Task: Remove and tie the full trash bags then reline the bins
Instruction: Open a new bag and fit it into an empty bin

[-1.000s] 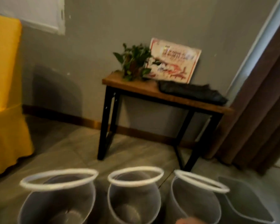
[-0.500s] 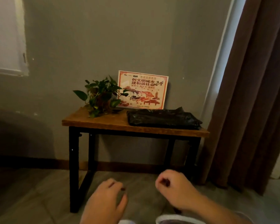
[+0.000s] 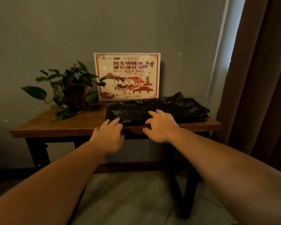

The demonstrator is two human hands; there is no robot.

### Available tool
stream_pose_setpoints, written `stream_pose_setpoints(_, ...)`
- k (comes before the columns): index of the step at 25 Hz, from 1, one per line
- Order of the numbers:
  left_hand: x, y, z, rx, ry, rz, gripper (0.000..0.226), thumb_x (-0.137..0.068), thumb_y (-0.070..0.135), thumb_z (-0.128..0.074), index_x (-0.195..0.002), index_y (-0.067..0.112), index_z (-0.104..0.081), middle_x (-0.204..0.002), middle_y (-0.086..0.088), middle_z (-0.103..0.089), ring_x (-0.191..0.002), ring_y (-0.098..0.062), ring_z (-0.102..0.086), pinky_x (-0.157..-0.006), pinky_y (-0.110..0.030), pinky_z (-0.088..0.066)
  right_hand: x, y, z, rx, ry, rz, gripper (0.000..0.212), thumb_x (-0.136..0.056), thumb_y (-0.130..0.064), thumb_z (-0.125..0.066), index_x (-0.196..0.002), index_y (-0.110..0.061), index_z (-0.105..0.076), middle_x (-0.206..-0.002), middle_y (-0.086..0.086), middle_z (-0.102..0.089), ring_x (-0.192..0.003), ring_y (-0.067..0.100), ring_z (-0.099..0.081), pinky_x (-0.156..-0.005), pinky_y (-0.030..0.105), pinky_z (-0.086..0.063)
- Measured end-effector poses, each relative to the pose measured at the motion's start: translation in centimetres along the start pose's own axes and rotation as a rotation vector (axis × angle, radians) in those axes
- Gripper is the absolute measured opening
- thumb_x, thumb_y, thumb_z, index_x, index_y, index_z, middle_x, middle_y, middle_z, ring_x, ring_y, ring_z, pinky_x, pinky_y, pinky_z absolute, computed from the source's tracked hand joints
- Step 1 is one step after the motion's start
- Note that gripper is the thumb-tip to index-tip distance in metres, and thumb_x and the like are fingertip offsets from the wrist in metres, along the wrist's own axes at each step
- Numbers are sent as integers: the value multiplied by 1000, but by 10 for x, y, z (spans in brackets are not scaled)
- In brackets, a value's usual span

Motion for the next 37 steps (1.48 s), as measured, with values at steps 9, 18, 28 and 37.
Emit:
stream_pose_setpoints(9, 63, 6, -11, 257, 569, -20, 36, -95, 21, -70, -129, 11, -71, -140, -6, -59, -134, -26, -49, -115, -38, -39, 45, -19, 2, -113, 735, 152, 19, -95, -14, -61, -111, -16, -71, -83, 0, -74, -79, 24, -69, -81, 40, -51)
stream_pose_setpoints(18, 218, 41, -19, 2115, -129, 629, 57, -71, 53, -84, -107, 9, -83, -102, -14, -80, -99, -32, -78, -90, -44, -57, 203, -180, -36, -355, 719, 418, 16, -89, -16, -59, -95, -13, -74, -88, 3, -70, -75, 25, -64, -63, 42, -53)
stream_pose_setpoints(28, 419, -59, -45, 2512, 68, 727, 56, -83, 26, -49, -123, -5, -73, -130, -26, -69, -118, -43, -67, -104, -55, -49, 318, -258, -53, -1197, -125, -255, 29, -81, -60, -73, -105, -48, -64, -106, -24, -69, -96, -3, -68, -84, 21, -56)
stream_pose_setpoints(37, 535, -106, -48, 2540, 215, 768, 57, -79, 24, -57, -130, 4, -71, -133, -23, -69, -119, -43, -69, -97, -55, -56, 373, -351, -28, -1348, -420, -80, 33, -74, -56, -73, -90, -27, -74, -72, -5, -71, -66, 8, -66, -62, 30, -50)
Point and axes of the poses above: each hand's wrist, its own x-axis away from the middle knuckle, its own z-axis out of the back of the hand, y = z × x, the point moved 1 cm from there along -x, towards the middle knuckle
